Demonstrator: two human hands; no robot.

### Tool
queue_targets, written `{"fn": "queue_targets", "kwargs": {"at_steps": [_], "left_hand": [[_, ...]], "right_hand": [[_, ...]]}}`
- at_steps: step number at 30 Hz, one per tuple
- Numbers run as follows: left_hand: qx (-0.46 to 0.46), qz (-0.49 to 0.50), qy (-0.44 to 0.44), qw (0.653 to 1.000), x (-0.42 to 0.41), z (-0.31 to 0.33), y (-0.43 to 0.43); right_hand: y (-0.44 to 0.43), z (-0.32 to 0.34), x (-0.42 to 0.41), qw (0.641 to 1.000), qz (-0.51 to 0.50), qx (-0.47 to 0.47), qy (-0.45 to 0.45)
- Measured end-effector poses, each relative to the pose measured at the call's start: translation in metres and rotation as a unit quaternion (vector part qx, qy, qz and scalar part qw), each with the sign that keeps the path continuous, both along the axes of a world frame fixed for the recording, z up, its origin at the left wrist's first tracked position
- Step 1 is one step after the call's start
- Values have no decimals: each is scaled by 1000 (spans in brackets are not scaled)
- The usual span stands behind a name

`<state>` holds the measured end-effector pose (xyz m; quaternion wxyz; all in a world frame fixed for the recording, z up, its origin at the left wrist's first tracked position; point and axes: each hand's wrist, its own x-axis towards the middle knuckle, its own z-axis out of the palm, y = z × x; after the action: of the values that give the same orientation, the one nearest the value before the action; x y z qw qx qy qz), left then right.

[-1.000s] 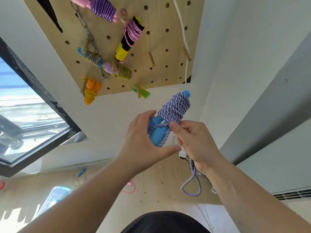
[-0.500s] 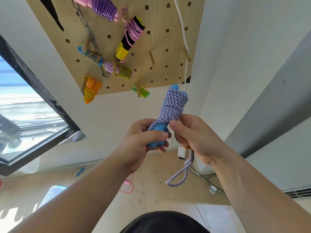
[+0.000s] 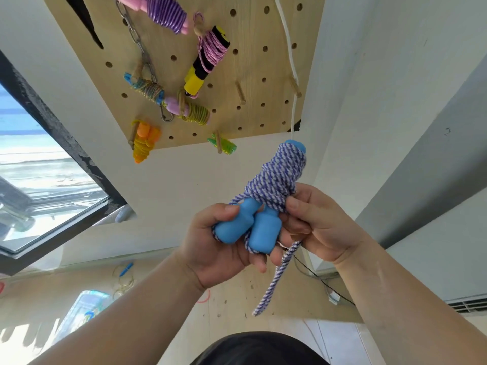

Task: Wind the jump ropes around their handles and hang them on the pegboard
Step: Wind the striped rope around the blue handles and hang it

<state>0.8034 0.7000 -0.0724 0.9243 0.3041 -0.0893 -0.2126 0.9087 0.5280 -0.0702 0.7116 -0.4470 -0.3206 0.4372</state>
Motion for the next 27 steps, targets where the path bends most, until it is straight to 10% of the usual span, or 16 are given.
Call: {"fn": "queue_targets", "kwargs": {"at_steps": [5,10,13,18,27], "left_hand": [[223,135,107,960,6,3,13],[618,382,36,686,2,-4,-3],[710,346,-74,609,5,-17,-15],[685,400,-72,605,11,-25,-13],[639,262,-129,711,-4,-18,-6]], "right_hand": [[4,-4,-8,989,-128,-72,-26],[14,-2,-19,938,-305,-162,-19],[24,3,-27,931,-323,-169,1],[23,18,-31,944,-289,-155,-19],[17,29,-30,943,-312,-99,63]]}}
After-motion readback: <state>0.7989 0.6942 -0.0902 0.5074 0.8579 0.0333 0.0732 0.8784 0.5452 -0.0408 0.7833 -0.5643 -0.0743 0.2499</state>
